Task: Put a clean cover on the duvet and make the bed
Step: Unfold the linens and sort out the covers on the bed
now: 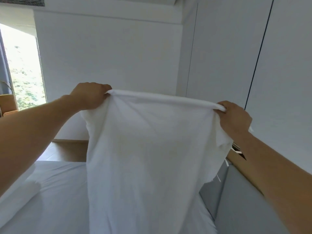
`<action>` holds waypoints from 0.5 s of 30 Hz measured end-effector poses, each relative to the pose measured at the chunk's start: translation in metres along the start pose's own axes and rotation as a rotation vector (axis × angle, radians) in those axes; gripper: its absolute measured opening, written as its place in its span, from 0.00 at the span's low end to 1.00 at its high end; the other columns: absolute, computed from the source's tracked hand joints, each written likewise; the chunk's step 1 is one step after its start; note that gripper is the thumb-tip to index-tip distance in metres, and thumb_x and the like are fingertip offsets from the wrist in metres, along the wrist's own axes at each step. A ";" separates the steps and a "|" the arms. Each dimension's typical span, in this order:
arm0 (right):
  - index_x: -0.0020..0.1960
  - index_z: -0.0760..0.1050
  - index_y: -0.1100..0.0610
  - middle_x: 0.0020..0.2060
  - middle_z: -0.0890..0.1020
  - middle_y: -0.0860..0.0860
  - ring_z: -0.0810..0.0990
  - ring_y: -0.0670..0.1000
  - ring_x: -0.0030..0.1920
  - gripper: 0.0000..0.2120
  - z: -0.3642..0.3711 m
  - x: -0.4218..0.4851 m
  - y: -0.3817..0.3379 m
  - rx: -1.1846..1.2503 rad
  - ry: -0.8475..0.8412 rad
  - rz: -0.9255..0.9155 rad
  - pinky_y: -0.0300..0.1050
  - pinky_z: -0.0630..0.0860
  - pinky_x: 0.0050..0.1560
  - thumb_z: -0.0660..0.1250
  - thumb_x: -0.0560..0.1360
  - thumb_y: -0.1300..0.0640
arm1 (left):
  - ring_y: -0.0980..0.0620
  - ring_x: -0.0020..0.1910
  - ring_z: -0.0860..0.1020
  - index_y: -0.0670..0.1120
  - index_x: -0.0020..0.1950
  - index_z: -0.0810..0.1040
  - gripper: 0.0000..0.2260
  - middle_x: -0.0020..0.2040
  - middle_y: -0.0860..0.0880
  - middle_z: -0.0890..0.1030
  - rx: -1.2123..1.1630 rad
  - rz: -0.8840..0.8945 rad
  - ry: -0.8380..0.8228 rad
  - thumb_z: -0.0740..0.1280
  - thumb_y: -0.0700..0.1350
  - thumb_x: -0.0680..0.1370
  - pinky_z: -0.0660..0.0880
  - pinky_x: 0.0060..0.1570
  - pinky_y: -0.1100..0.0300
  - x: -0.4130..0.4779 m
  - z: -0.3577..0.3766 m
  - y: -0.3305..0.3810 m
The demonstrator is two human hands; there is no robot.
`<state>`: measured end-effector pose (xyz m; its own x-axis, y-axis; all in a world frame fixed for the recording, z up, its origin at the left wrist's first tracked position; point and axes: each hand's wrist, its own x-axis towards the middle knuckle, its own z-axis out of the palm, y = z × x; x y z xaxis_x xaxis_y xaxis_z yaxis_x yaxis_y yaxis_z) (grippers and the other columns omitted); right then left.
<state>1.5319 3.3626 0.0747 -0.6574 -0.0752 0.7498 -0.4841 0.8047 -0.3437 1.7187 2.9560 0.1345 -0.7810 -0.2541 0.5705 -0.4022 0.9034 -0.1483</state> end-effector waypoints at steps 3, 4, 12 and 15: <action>0.60 0.80 0.50 0.51 0.83 0.55 0.81 0.61 0.48 0.12 -0.006 0.005 -0.005 -0.021 0.064 -0.043 0.52 0.74 0.47 0.62 0.82 0.49 | 0.40 0.52 0.78 0.51 0.64 0.74 0.14 0.55 0.44 0.81 -0.014 -0.015 0.079 0.54 0.48 0.84 0.69 0.47 0.53 0.004 0.003 -0.001; 0.60 0.80 0.50 0.51 0.83 0.55 0.80 0.61 0.49 0.11 -0.007 0.008 -0.008 -0.005 0.083 -0.034 0.51 0.73 0.47 0.62 0.82 0.50 | 0.39 0.53 0.78 0.50 0.65 0.74 0.14 0.56 0.44 0.81 -0.032 -0.035 0.112 0.54 0.49 0.84 0.68 0.47 0.53 0.007 0.005 0.000; 0.48 0.79 0.49 0.44 0.83 0.52 0.80 0.55 0.45 0.03 0.039 -0.024 0.052 0.004 -0.641 -0.058 0.50 0.73 0.47 0.69 0.78 0.50 | 0.46 0.54 0.77 0.45 0.62 0.76 0.10 0.53 0.48 0.80 -0.277 0.177 -0.516 0.63 0.47 0.82 0.68 0.52 0.58 -0.030 0.097 0.003; 0.46 0.79 0.55 0.39 0.80 0.50 0.77 0.47 0.39 0.07 0.080 -0.080 0.082 -0.051 -1.038 -0.076 0.36 0.70 0.38 0.70 0.78 0.52 | 0.52 0.51 0.77 0.46 0.65 0.76 0.13 0.49 0.55 0.79 -0.339 0.183 -0.805 0.65 0.47 0.81 0.71 0.53 0.59 -0.092 0.170 0.022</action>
<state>1.4989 3.3873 -0.0587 -0.8111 -0.5771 -0.0951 -0.5362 0.7986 -0.2735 1.7008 2.9404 -0.0588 -0.9693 -0.1459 -0.1981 -0.1750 0.9748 0.1385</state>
